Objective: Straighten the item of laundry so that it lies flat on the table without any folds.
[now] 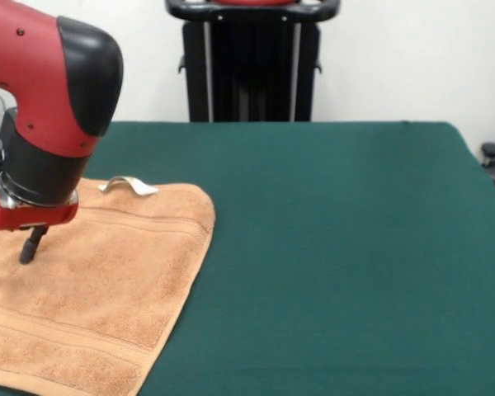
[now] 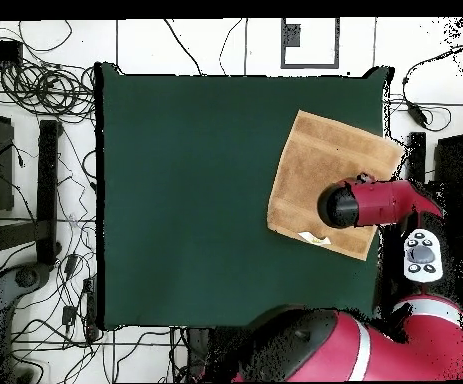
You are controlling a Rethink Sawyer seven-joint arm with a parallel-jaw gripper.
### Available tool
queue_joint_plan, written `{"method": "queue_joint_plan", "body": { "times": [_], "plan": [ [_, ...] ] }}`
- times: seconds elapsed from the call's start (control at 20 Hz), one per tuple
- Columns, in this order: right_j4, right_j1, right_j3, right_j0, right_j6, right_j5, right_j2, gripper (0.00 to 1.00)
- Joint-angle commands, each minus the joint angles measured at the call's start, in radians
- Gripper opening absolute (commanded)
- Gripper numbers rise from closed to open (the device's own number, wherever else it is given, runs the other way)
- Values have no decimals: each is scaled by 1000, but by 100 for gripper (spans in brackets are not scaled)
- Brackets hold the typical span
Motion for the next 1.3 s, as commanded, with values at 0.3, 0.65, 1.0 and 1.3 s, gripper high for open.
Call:
{"method": "queue_joint_plan", "body": {
  "times": [0.3, 0.65, 1.0, 1.3],
  "plan": [
    [111, -52, 210, -79, -145, 158, 254, 100],
    [220, -135, 291, -94, -76, 242, 323, 100],
    [271, -137, 325, -135, -46, 187, 393, 100],
    [267, -105, 328, -173, -58, 131, 440, 100]
  ]
}}
